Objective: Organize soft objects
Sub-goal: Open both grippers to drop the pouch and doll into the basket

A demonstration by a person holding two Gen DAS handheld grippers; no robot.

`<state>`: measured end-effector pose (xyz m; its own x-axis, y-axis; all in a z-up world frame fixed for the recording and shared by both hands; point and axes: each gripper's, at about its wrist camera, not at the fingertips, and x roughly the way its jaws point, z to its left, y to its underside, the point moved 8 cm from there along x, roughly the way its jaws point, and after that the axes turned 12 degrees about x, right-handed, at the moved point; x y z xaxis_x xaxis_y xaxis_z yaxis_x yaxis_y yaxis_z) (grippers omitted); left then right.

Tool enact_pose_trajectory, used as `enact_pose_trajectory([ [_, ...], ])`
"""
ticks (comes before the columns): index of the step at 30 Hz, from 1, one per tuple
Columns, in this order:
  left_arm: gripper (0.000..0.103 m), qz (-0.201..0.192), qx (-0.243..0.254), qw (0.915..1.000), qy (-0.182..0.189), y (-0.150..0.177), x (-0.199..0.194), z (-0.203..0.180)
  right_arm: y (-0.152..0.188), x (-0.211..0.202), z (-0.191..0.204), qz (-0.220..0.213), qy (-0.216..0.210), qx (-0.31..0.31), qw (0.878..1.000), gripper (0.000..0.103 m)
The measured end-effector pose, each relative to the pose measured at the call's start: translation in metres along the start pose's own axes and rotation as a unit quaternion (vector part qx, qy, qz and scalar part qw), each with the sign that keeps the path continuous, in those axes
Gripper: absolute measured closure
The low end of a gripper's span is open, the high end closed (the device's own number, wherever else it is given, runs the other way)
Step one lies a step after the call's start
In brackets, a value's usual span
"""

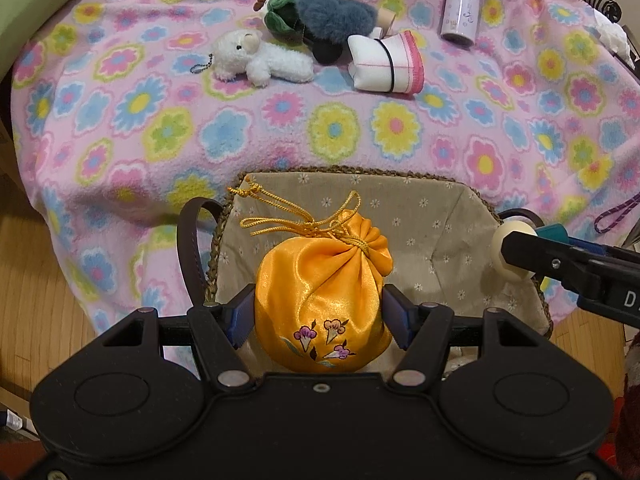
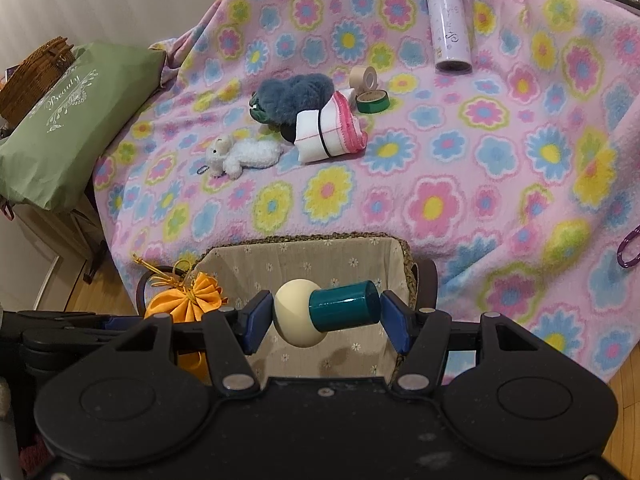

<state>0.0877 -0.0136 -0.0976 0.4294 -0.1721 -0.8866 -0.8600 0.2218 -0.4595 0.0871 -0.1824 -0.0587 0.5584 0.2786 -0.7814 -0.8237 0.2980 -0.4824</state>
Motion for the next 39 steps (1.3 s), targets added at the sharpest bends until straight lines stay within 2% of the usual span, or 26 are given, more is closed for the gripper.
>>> enact_pose_trajectory([
  [18,0.042,0.021,0.004,0.9998,-0.001,0.002,0.007,0.002,0.004,0.008,-0.001,0.023,0.008,-0.021,0.999,0.044],
  [21,0.040,0.024,0.005,0.9997,0.000,0.002,0.008,0.003,0.003,0.009,-0.002,0.025,0.009,-0.022,0.999,0.043],
  [25,0.034,0.029,0.003,0.9996,0.005,0.002,0.010,0.003,0.003,0.010,-0.001,0.023,0.009,-0.023,0.999,0.036],
  [39,0.032,0.039,0.004,0.9992,0.009,0.004,0.014,0.003,0.001,0.012,-0.002,0.025,0.010,-0.021,0.999,0.036],
])
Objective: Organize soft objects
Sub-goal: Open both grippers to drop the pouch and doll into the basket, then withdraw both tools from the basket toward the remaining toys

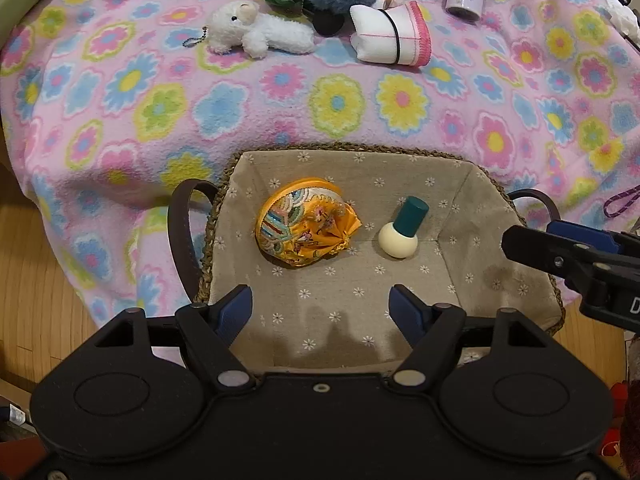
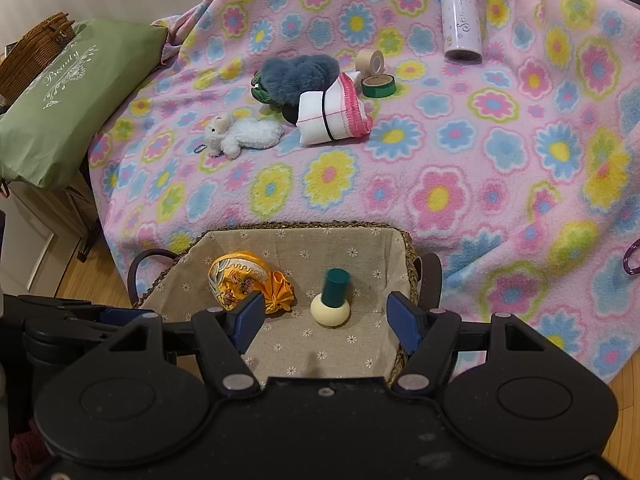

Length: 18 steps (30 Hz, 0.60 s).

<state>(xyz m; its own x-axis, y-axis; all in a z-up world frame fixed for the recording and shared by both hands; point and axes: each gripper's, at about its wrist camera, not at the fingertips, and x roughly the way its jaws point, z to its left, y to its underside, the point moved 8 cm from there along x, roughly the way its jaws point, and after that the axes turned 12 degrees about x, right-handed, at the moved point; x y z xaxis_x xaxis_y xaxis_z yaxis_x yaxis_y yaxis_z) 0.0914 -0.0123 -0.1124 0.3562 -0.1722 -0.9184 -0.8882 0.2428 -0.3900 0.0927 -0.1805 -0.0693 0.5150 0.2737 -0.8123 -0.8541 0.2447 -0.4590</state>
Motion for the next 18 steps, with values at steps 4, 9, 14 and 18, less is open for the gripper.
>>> enact_pose_trajectory([
  [4,0.032,0.001,0.000,1.0000,0.001,-0.0002,0.0006,-0.0009,-0.0007,0.0002,-0.0006,-0.001,-0.001,0.002,1.000,0.036],
  [9,0.032,0.000,0.000,1.0000,0.000,-0.0007,0.0004,-0.0008,-0.0011,0.0004,-0.0004,-0.003,-0.004,0.005,1.000,0.035],
  [14,0.032,-0.003,0.002,1.0000,0.001,-0.0025,-0.0007,-0.0015,-0.0016,0.0001,0.0008,-0.004,-0.006,0.006,1.000,0.034],
  [18,0.032,-0.003,0.003,1.0000,0.001,-0.0028,-0.0008,-0.0012,-0.0018,0.0004,0.0009,-0.004,-0.005,0.007,1.000,0.034],
])
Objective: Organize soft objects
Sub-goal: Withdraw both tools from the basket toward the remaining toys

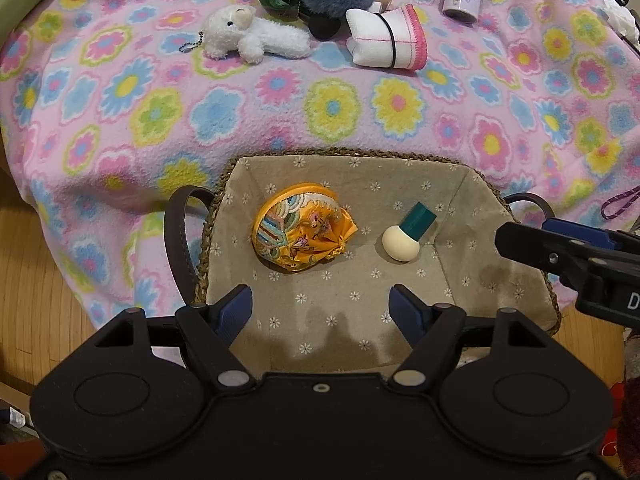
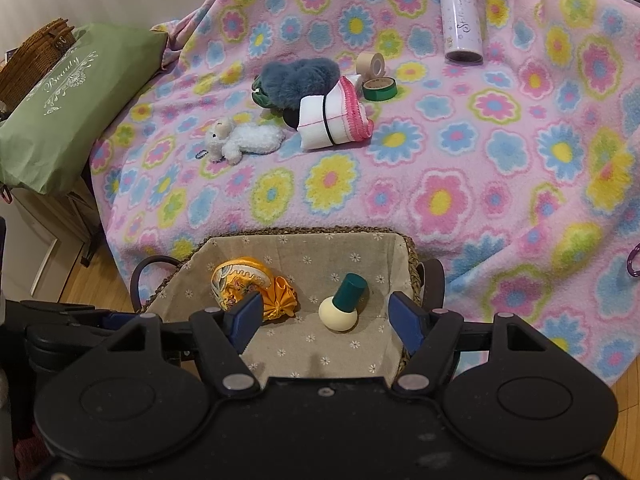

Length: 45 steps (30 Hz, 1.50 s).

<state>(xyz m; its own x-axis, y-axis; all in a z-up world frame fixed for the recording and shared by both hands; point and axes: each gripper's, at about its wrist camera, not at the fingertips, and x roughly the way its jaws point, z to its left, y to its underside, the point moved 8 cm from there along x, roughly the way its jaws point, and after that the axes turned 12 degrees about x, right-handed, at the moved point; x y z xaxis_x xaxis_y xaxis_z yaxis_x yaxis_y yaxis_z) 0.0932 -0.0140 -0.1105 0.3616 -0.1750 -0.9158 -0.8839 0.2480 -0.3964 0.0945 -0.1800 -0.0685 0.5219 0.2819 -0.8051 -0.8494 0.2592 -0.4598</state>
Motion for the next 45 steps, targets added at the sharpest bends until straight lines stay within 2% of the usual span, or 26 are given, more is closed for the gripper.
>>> enact_pose_trajectory([
  [45,0.032,-0.042,0.008,0.9988,-0.021,-0.032,0.000,0.014,-0.035,0.012,0.005,-0.032,-0.001,-0.004,0.999,0.030],
])
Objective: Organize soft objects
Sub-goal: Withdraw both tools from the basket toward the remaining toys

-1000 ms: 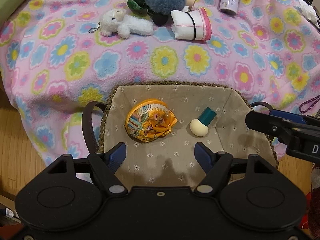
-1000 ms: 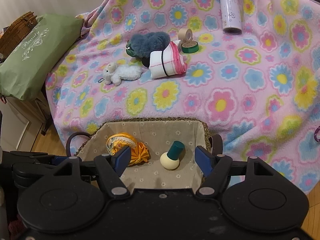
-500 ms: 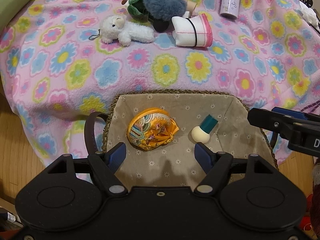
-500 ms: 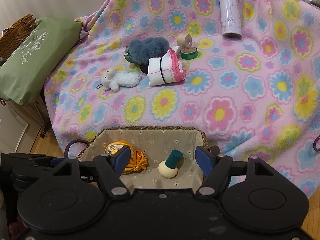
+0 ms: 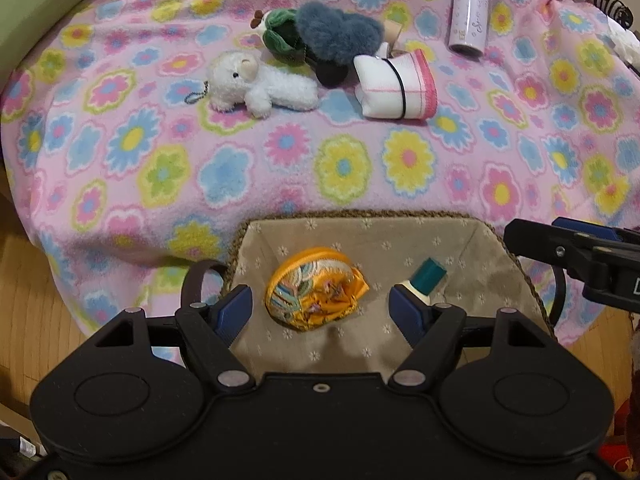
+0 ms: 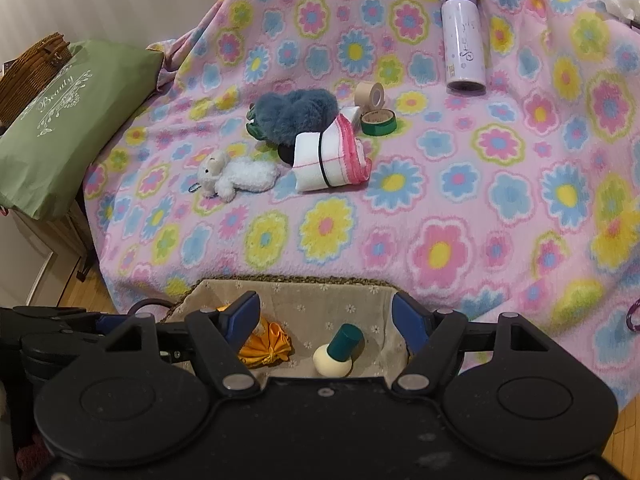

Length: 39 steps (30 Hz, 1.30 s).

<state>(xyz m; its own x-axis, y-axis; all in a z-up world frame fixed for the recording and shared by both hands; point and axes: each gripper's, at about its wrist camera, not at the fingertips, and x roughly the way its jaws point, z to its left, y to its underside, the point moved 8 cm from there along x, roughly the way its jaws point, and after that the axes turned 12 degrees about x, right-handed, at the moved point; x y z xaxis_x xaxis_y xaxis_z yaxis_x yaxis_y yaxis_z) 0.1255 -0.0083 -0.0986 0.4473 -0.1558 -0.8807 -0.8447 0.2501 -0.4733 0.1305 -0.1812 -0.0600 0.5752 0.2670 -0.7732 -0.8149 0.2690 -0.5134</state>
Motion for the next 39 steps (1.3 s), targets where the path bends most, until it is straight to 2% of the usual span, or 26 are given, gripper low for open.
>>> enact_pose_trajectory([
  [13,0.032,-0.011,-0.008,0.9998,-0.011,-0.016,0.006,0.012,-0.020,0.007,0.005,-0.021,0.003,-0.006,1.000,0.028],
  [39,0.032,-0.024,-0.006,0.9992,-0.031,-0.039,0.021,0.026,-0.043,0.029,0.005,-0.027,0.013,-0.003,1.000,0.025],
])
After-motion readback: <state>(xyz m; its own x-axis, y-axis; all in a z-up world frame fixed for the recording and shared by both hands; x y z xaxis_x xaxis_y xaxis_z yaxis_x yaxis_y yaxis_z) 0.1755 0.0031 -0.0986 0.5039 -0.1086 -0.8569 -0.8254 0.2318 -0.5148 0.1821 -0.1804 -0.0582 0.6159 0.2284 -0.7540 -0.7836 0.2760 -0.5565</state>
